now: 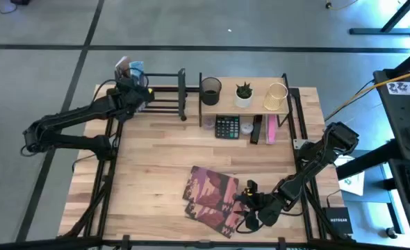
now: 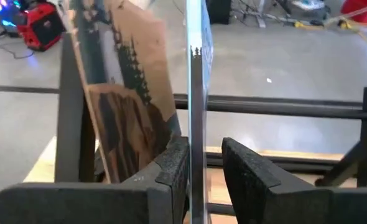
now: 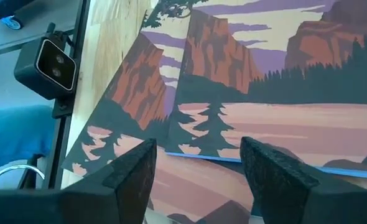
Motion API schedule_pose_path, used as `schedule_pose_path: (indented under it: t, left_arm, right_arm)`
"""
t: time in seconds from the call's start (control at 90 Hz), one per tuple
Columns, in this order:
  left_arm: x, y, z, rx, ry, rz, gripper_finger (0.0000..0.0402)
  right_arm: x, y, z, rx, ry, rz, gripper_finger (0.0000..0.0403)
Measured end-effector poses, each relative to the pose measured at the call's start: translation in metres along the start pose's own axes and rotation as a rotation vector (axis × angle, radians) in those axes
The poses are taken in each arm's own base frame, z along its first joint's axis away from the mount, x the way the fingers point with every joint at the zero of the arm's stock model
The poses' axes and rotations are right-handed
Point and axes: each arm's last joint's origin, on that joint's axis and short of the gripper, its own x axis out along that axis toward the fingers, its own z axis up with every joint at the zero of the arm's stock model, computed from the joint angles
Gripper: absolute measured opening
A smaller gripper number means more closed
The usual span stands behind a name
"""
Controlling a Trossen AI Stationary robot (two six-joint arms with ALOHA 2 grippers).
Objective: Stock shelves
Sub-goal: Put the blue book on the book shelf
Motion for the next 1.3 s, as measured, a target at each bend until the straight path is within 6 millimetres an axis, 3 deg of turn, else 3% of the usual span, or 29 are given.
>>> schedule_pose_path:
  t: [0.233,0.422,0.556,0.9,1.3]
  left_arm:
    - [0.008,0.004,0.001,-0.043,0.060,-0.015,0.0074]
    - [0.011,0.007,0.000,-0.037,0.102,-0.011,0.0015]
    - [0.011,0.008,0.000,-0.027,0.100,-0.006,0.0006]
    - [-0.014,0.000,0.015,0.056,-0.108,0.032,0.0002]
    - [-0.013,0.000,-0.032,0.063,-0.172,0.091,0.0000]
  right_arm:
    - [0.000,0.000,0.000,0.000,0.000,0.000,0.0218]
    - [0.000,0.000,0.000,0.000,-0.001,0.001,0.0218]
    - [0.000,0.000,0.000,0.001,-0.002,0.002,0.0218]
    - [0.000,0.001,0.001,0.005,-0.011,0.007,0.0218]
    - [0.001,0.000,0.003,0.015,-0.011,0.005,0.0218]
